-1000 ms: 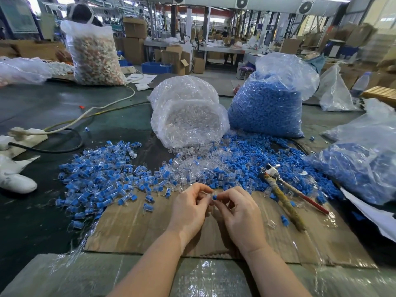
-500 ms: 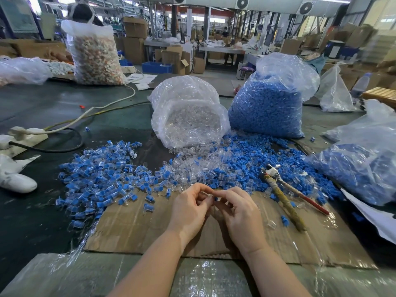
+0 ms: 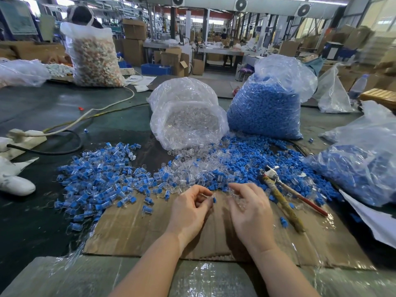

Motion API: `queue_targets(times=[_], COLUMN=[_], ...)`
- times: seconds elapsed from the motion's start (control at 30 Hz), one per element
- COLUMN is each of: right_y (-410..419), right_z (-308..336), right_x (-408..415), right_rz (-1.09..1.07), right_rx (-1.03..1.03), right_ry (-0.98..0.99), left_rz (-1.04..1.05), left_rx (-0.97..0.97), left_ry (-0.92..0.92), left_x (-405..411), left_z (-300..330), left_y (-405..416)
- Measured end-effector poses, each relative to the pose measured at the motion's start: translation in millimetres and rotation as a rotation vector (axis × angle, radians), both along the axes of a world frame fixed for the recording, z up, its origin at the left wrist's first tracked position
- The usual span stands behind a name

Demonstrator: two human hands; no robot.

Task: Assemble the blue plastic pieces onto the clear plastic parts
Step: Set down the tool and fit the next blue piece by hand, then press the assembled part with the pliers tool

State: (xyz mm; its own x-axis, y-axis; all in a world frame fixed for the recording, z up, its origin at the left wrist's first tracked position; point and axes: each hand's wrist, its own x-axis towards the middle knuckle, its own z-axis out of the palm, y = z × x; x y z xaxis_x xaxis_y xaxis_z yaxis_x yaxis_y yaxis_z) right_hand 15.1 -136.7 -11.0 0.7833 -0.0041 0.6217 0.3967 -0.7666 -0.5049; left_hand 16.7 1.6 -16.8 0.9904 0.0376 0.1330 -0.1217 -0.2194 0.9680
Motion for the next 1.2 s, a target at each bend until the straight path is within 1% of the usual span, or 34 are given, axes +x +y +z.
queue_targets(times=[0.07, 0.13, 0.23, 0.27, 0.33, 0.37, 0.5, 0.63, 0.73, 0.8, 0.9, 0.97, 1.07, 1.13, 1.2], right_y=[-14, -32, -65, -74, -86, -89, -90, -87, -80, -73, -54, -40, -22, -13, -7], right_z=[8, 14, 18, 18, 18, 17, 15, 22, 32, 40, 52, 58, 62, 63, 65], right_x=[6, 13, 25, 27, 33, 34, 38, 36, 32, 24, 11, 3, -6, -11, -16], right_rz=[-0.119, -0.267, -0.558, -0.610, -0.633, -0.627, -0.615, -0.607, -0.530, -0.411, -0.234, -0.089, 0.112, 0.166, 0.182], right_rx=[0.025, -0.045, -0.277, -0.323, -0.376, -0.398, -0.440, -0.431, -0.399, -0.337, -0.282, -0.201, 0.019, 0.060, 0.108], right_ry=[0.014, 0.134, 0.510, 0.638, 0.824, 0.868, 0.843, 0.808, 0.722, 0.656, 0.628, 0.684, 0.840, 0.902, 0.944], left_rz=[0.006, 0.006, 0.014, 0.015, 0.013, 0.011, 0.006, 0.009, 0.019, 0.024, 0.033, 0.061, 0.118, 0.154, 0.182], left_rx=[0.018, 0.019, 0.014, 0.019, 0.025, 0.026, 0.020, 0.003, -0.023, -0.041, -0.119, -0.237, -0.405, -0.467, -0.481], left_ry=[-0.005, -0.002, 0.001, -0.001, -0.001, 0.002, 0.016, 0.028, 0.048, 0.059, 0.103, 0.163, 0.225, 0.244, 0.246], left_x=[0, 0, 1, 1, 1, 1, 1, 1, 1, 3, 7, 10, 15, 16, 17], left_z=[0, 0, -1, -1, -1, 0, 1, 2, 2, 2, 5, 8, 13, 14, 14], left_y=[0, 0, 0, 0, 0, 0, 0, 0, 1, 1, 1, -1, -2, -2, -1])
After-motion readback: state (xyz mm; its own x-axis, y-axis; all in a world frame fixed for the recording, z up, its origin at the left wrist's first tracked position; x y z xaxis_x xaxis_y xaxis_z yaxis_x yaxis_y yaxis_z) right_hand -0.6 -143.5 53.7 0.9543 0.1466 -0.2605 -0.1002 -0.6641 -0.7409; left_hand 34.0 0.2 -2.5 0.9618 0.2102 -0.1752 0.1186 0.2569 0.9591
